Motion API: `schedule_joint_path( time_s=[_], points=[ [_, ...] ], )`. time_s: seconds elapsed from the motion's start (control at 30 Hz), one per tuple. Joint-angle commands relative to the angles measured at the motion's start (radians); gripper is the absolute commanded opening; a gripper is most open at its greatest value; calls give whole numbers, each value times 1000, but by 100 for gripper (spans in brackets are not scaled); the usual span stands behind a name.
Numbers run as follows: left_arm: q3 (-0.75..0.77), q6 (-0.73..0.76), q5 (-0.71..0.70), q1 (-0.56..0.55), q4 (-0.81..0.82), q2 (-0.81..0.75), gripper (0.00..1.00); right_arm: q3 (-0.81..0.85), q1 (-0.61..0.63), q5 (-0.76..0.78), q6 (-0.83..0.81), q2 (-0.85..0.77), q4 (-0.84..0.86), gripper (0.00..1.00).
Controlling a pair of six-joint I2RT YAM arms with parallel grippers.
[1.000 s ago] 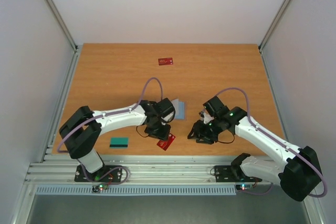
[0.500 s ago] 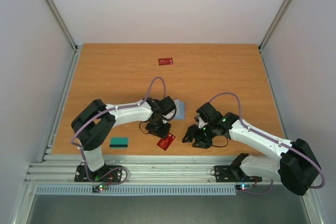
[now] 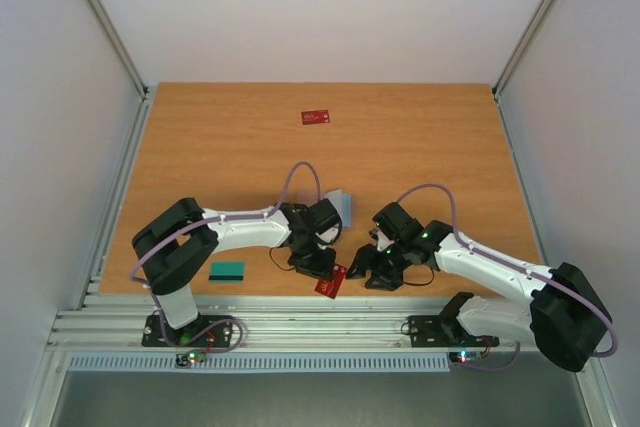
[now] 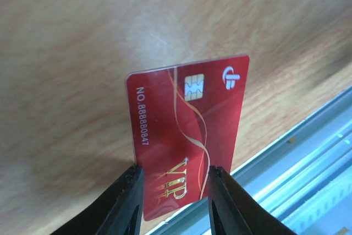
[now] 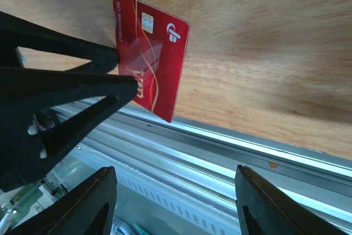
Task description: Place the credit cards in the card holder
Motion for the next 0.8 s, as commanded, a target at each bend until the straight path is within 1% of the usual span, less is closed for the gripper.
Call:
schedule_joint_path(
  time_s=[0.0,0.33,0.53,0.77],
  points=[
    [-55,-118,33,-28,53,31,34,-23,14,-24,36,-2,10,62],
    [-39,-154,62,-39,118,45,33,-53,33,-38,52,38,35,65],
    [-27,-136,88,-41,142,75,33,-92,33,-77,66,88,133,66],
    [-32,-145,108,-41,152,78,33,-142,36,-81,117,93,214,64]
  ],
)
